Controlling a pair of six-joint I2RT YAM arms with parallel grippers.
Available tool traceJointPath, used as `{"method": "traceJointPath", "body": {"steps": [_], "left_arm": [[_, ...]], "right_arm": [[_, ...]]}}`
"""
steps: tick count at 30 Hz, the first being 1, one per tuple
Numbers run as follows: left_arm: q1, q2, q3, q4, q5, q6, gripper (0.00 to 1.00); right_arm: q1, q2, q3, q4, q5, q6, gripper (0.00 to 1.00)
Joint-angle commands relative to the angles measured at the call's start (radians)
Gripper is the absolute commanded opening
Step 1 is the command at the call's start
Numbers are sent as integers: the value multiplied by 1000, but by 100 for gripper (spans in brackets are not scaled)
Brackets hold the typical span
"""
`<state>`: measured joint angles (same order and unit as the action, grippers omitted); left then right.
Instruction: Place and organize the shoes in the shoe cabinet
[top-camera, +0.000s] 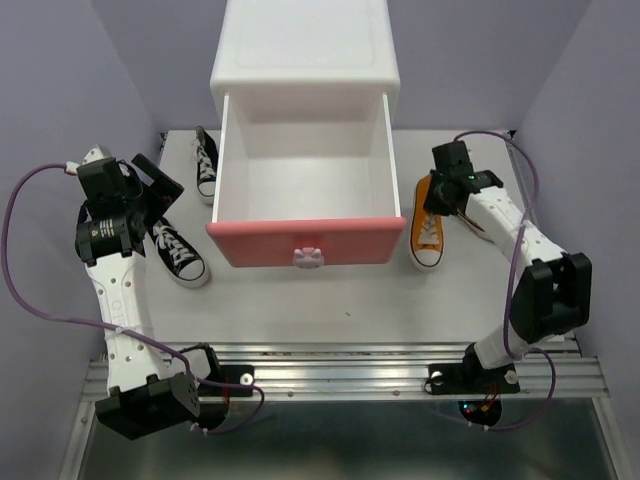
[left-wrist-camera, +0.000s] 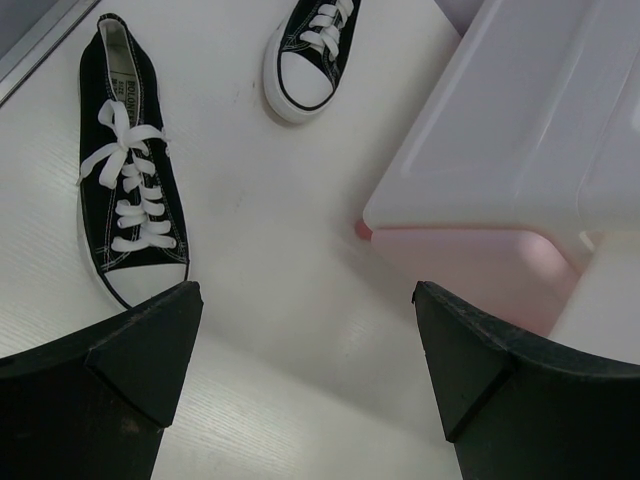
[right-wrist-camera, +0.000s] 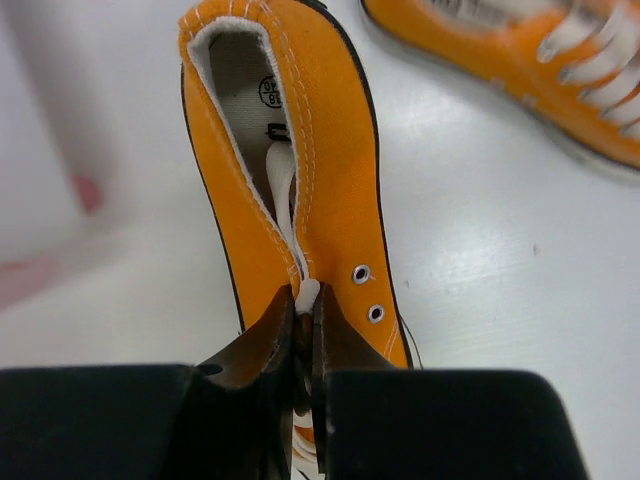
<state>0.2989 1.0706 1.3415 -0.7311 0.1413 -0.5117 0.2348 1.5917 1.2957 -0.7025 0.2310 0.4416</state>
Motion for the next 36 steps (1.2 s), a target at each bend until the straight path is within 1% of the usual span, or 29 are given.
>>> {"method": "traceJointPath", "body": {"steps": [1, 2, 5, 6, 7, 8, 10, 11, 14, 16, 17, 18, 19, 21, 25, 26, 28, 29, 30, 31, 32, 35, 36], "left_arm": [[3, 6, 4, 30, 15, 7, 99], [3, 8, 2, 32, 15, 4, 99], [3, 25, 13, 33, 23, -1, 99], [3, 31, 18, 36, 36, -2, 99], [3, 40, 25, 41, 44, -7, 99], [3, 45, 28, 48, 53, -8, 99], [3, 57, 36, 52, 60, -8, 99], [5, 61, 41, 53, 60, -8, 99], [3, 63, 38, 53, 61, -4, 99], [3, 60, 33, 55, 60, 1, 99], [3, 57, 25, 55, 54, 1, 99], [5, 55, 21, 53, 53, 1, 99], [3, 51, 13, 52, 52, -1, 99], [3, 48, 5, 52, 57, -7, 99], [3, 38, -4, 48, 61, -5, 99], [3, 37, -4, 47, 61, -5, 99], [3, 40, -2, 48, 72, -10, 99], [3, 42, -2, 50, 73, -16, 99], [3, 43, -2, 52, 78, -20, 99], [3, 45, -2, 59, 80, -31, 99], [3, 45, -2, 64, 87, -34, 99], [3, 48, 2, 67, 89, -39, 99], [3, 49, 4, 61, 89, -39, 99]], "right_arm": [[-6, -159, 201, 28, 88, 45, 1], [-6, -165, 274, 9, 129, 52, 1], [-6, -176, 397, -5, 215, 48, 1], [-6, -171, 495, -5, 231, 48, 1], [-6, -151, 554, -3, 241, 40, 1], [-6, -136, 682, 1, 237, 28, 1], [-6, -75, 819, 6, 220, 20, 1], [-6, -55, 950, 9, 202, 17, 1], [-6, -1, 1099, 53, 160, 23, 1], [-6, -10, 1116, 119, 119, 31, 1], [-6, -33, 1096, 197, 70, 69, 1], [-6, -42, 1076, 237, 35, 84, 1], [-6, -47, 1050, 289, -32, 136, 1], [-6, -35, 1054, 326, -112, 178, 1], [-6, 16, 1097, 458, -318, 319, 1], [-6, 25, 1100, 563, -390, 392, 1], [-6, 77, 1155, 656, -455, 471, 1], [-6, 102, 1191, 691, -496, 550, 1], [-6, 123, 1239, 727, -522, 584, 1], [15, 146, 1255, 739, -525, 614, 1], [73, 148, 1251, 753, -526, 602, 1], [196, 142, 1206, 723, -472, 504, 1], [272, 145, 1199, 707, -460, 491, 1]]}}
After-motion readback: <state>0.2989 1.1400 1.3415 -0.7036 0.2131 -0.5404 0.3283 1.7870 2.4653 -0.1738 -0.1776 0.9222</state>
